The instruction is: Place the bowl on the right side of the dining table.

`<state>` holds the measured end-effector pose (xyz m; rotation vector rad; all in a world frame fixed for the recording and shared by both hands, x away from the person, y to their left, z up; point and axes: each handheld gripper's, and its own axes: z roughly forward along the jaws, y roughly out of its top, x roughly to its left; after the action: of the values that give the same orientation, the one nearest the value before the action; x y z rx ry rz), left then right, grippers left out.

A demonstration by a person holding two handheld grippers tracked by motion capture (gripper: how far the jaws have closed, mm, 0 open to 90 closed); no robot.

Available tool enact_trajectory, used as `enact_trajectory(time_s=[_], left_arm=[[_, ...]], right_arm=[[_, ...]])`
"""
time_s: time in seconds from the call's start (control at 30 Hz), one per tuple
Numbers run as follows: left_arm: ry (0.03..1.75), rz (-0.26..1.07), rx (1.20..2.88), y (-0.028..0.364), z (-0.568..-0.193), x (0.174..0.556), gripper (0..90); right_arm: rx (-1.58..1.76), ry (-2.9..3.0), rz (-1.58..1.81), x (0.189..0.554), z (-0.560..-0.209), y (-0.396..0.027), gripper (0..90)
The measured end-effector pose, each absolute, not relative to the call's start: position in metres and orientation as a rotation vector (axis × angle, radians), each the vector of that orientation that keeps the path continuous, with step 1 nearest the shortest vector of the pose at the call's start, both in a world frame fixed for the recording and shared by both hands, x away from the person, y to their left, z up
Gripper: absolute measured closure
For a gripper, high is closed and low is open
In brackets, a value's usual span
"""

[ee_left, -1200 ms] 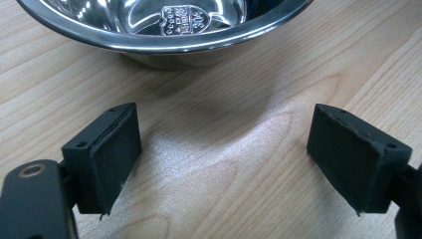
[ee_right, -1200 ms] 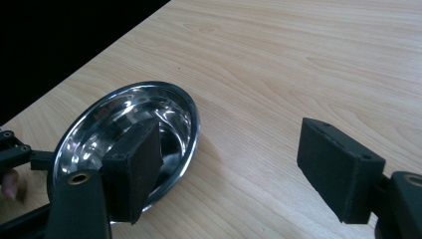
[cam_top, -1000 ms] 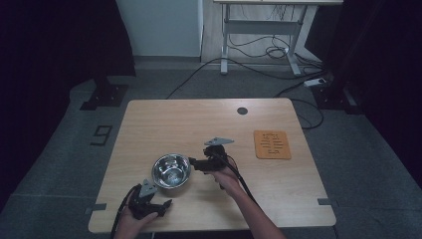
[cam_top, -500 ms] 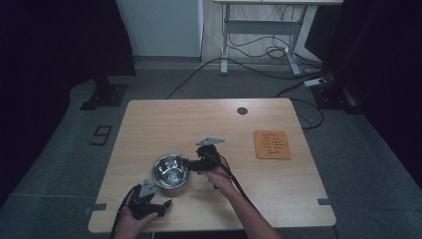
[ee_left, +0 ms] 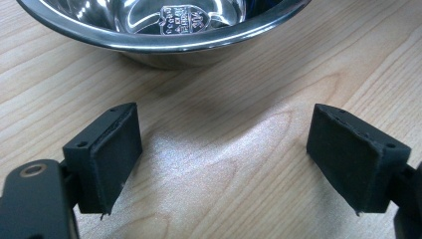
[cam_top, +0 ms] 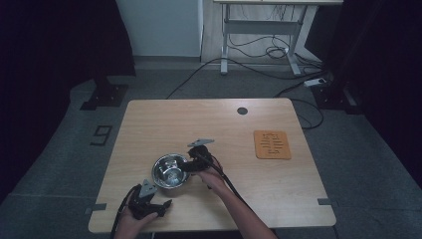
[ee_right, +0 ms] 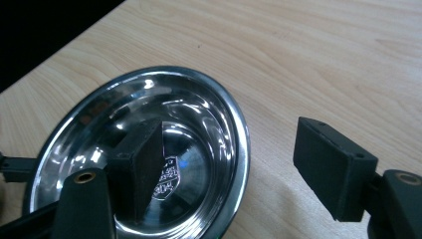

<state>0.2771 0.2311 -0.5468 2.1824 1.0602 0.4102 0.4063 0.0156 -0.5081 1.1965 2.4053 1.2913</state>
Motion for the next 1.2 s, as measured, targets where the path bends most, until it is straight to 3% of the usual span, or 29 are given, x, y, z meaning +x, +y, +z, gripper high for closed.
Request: enact_trajectory(time_s=[0.7,1.03,1.2], left_arm=[[1.062,0.41,2.179,0.231,-0.547,0.277,13.8],[1.058,0.411,2.185,0.231,-0.547,0.277,13.8],[1.058,0.411,2.185,0.231,-0.547,0.277,13.8]], right_arm=[[1.242,2.468,1.124,0.413,-0.535,0.032,31.4],[1.235,2.47,1.052,0.411,-0.537,0.034,43.9],[1.259,2.477,1.051,0.412,-0.535,0.032,56.2]])
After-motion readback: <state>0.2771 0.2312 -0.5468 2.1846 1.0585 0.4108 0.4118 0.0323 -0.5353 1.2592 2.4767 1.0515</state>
